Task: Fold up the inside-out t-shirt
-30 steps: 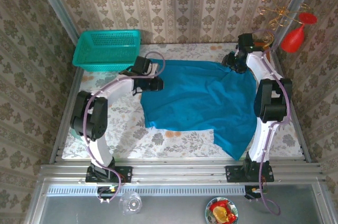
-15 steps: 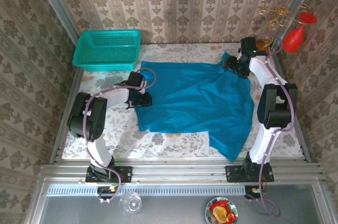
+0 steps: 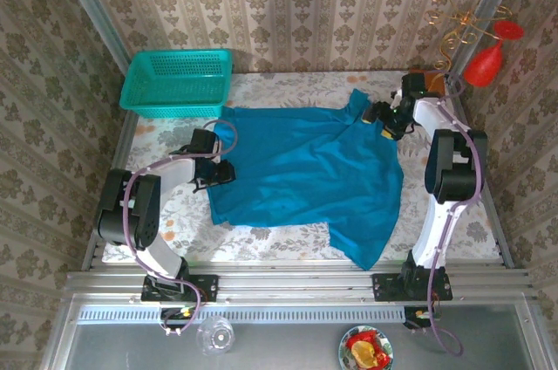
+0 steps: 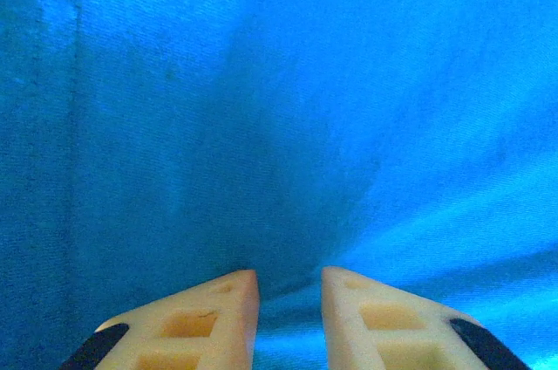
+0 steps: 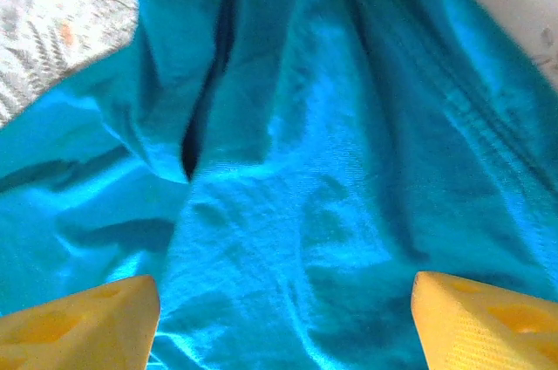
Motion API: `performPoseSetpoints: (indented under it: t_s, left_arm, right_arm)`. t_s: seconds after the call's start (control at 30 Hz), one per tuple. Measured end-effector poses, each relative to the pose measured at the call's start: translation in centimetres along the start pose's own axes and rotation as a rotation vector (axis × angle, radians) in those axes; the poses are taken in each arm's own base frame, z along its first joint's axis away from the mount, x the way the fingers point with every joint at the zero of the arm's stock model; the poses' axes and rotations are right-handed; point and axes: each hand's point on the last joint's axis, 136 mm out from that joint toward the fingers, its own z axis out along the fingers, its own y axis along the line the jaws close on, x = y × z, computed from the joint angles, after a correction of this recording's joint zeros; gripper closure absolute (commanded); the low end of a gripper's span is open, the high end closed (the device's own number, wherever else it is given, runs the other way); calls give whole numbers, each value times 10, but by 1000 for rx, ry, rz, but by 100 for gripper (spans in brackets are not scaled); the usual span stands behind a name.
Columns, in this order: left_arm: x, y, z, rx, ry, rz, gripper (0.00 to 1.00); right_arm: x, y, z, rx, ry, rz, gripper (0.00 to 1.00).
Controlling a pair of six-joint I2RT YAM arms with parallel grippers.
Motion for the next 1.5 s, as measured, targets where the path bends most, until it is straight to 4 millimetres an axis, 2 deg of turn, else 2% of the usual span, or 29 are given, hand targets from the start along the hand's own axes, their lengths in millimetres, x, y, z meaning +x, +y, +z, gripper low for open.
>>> performPoseSetpoints:
  t_s: [0.07,0.17,0.3,0.4,0.47,0.53,0.63,0.83,0.9,0.97,1.03,1.17,1.27,1.5]
  left_arm:
    - [0,0,0,0,-1,-1,73]
    - [-1,2,0,-1,-1,-6,73]
    - [-1,4,-1,0,-2,-16,73]
    - [-1,3,-1,4,-1,-19,73]
    - [-1,3,-1,7,0,-19,73]
    - [-1,2,-1,10,2,-19,73]
    - [-1,3,-1,13,2,-23,73]
    - [-1,2,-1,17,3,-23,73]
    - [-1,2,-1,19,4,-24,75]
    - [-1,2,-1,19,4,-24,76]
    - [-1,2,-1,19,6,-24,77]
    - [-1,2,-1,19,6,-25,77]
    - [0,2,-1,20,7,-25,77]
    - [0,0,0,33,8,-25,78]
  right_arm:
    - [6,-12,11,16,27,35,24]
    - [11,-42,17,50,49,125,24]
    - [-2,-76,5,100,3,233,25]
    - [-4,-89,-2,140,-21,277,28]
    - [-3,-90,-5,167,-37,283,29]
    - [-2,-85,-9,185,-52,270,31]
    - [-3,-61,-17,192,-84,216,34]
    - [-14,24,-21,93,-124,79,41]
    - [-16,51,-16,43,-119,47,45]
    - [-15,66,-5,8,-101,38,47]
    - [-9,69,9,-1,-69,50,47]
    - [1,57,34,28,-20,117,41]
    - [3,53,42,31,-14,161,40]
    - [-1,58,59,-29,-7,225,37]
